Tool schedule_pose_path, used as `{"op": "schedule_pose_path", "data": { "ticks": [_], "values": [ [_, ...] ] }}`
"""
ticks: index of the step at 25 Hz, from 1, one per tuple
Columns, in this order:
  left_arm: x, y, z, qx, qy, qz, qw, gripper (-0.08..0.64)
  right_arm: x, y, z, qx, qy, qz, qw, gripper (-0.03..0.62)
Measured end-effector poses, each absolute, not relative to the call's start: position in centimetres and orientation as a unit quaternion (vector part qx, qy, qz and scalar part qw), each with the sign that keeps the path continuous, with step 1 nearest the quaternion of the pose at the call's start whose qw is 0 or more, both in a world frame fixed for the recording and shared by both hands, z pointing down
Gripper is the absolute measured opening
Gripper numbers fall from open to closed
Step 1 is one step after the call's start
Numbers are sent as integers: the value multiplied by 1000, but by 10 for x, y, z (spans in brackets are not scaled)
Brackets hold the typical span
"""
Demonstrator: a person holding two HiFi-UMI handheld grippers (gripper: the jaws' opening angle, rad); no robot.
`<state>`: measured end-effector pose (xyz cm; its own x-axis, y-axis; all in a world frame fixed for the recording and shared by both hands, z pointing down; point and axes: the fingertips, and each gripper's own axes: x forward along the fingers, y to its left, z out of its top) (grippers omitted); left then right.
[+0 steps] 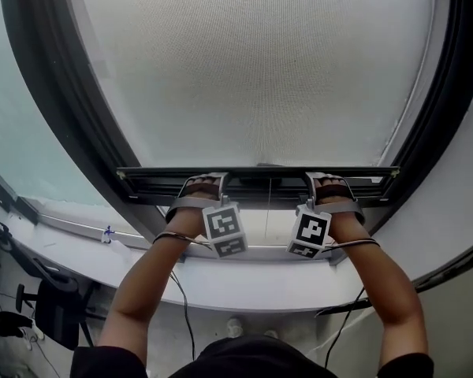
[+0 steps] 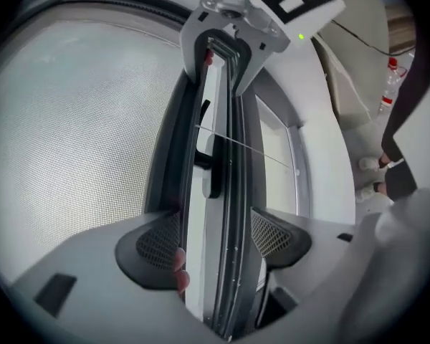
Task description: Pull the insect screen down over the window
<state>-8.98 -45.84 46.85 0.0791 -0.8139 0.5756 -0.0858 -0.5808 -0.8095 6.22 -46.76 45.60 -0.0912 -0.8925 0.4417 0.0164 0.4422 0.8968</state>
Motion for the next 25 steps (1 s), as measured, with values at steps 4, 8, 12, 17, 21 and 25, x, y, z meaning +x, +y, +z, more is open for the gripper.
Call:
{"op": "schedule_pose_path", "data": {
  "ticks": [4, 8, 12, 17, 21, 25],
  "values": [
    [-90, -458, 476, -671, 345, -583, 300, 313, 61, -469, 465, 364, -619, -396, 572, 245],
    [-91, -460, 484, -663, 346, -591, 302, 313, 60, -470, 473, 361, -624, -388, 575, 245],
    [-90, -457, 494, -672, 336, -594, 288, 313, 58, -467, 481, 358, -633, -379, 572, 245],
    [-97, -449, 530, -654, 312, -633, 272, 313, 69, -460, 520, 318, -624, -348, 624, 245],
    [-90, -457, 547, -643, 331, -626, 293, 313, 61, -466, 534, 335, -634, -352, 601, 245],
    [-90, -455, 549, -648, 321, -631, 280, 312, 60, -464, 537, 344, -637, -348, 596, 245]
  ]
}}
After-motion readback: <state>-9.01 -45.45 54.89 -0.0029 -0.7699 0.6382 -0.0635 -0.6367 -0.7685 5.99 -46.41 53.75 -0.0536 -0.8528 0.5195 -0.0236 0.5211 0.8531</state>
